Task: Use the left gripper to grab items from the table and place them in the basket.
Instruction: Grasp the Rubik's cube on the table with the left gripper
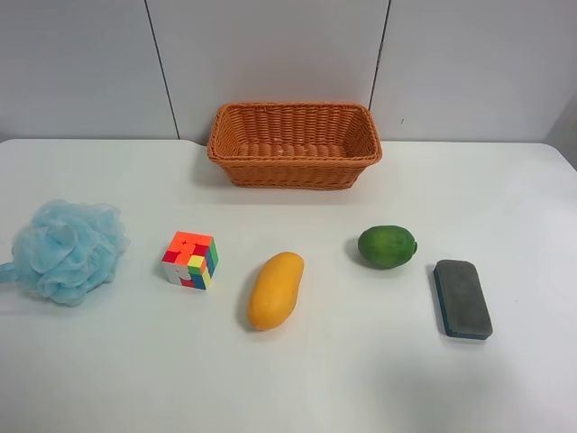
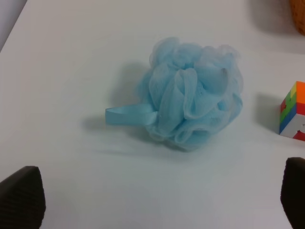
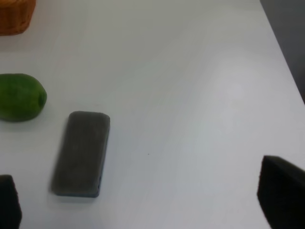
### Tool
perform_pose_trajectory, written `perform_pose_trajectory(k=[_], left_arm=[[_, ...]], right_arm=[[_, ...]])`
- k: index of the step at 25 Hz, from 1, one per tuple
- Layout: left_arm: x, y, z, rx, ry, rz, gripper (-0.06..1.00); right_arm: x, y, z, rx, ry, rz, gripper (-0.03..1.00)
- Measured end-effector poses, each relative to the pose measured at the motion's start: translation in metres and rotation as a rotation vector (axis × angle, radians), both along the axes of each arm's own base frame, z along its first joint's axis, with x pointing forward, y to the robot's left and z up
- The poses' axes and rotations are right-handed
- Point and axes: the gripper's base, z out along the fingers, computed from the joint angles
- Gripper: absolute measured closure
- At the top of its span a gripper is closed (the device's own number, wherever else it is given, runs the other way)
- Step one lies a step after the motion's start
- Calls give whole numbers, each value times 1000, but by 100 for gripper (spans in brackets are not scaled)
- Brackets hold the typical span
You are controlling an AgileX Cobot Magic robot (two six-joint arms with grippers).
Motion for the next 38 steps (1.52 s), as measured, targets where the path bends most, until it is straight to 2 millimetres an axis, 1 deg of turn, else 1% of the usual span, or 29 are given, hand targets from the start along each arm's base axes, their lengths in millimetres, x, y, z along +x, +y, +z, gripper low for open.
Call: perform_pose_trajectory(k=[13,16,18,22,26,29,32,34,36,38], left_arm=[[1,0,1,5,1,-2,-5],[6,-1,14,9,-32,-25,-5],[12,-2,33,20,-78,-38,-5],[41,1,68,51,-63,-57,-5],[85,2,93,39,32,-95,-5],[124,3,100,10,118,-134,-5],[162,2,94,-33,213,-167,-5],[182,-4,85,-40,278,-210,-5],[200,-14,73,-44,333,-263,-5],[217,-31,59,-54,396,-325,-5]], right_arm=[[0,0,0,0,0,0,-3],[0,0,0,0,0,0,-3],[0,0,0,0,0,0,-3],[0,0,0,0,0,0,-3],[0,0,0,0,0,0,-3],[0,0,0,0,0,0,-3],[0,0,0,0,0,0,-3],[0,0,0,0,0,0,-3],[0,0,0,0,0,0,-3],[0,0,0,0,0,0,-3]])
